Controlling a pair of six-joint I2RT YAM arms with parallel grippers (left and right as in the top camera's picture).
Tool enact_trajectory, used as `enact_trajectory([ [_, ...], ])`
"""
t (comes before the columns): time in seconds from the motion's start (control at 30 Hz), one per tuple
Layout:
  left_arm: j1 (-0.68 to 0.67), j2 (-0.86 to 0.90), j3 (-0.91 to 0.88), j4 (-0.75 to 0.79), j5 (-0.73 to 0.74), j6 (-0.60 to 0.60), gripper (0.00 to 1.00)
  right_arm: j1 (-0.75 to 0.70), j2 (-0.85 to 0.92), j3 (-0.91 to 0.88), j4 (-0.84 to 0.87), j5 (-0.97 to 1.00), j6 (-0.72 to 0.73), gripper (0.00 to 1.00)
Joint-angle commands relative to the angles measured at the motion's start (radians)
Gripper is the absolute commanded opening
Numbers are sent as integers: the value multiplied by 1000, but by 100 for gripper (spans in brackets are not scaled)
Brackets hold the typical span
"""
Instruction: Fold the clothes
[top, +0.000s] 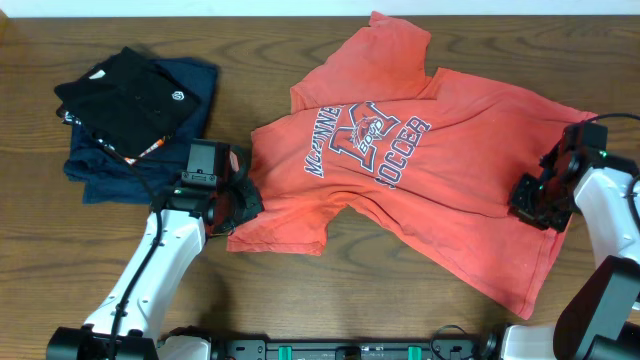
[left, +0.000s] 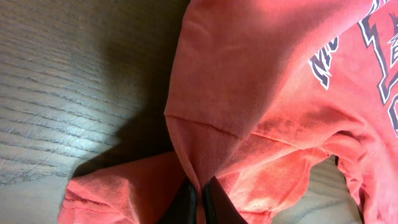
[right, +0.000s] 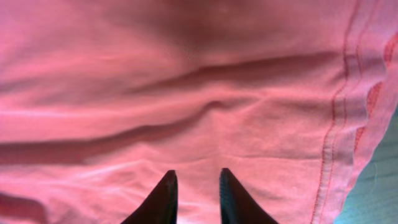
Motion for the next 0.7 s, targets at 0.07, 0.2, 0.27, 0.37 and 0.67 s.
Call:
enact_trajectory([
  [0.07,-3,-2,-4,0,-10,18,6,-4,1,-160,96,69,85,17],
  [0.2,-3,-2,-4,-1,-10,18,6,-4,1,-270,247,84,103,16],
  [0.27,-3,-2,-4,0,-10,18,6,-4,1,-296,302,110,117,16],
  [0.37,-3,-2,-4,0,-9,18,6,-4,1,-321,397,148,121,15],
  [0.67,-3,-2,-4,1,-10,17,11,-11,85,-339,715,227,120,14],
])
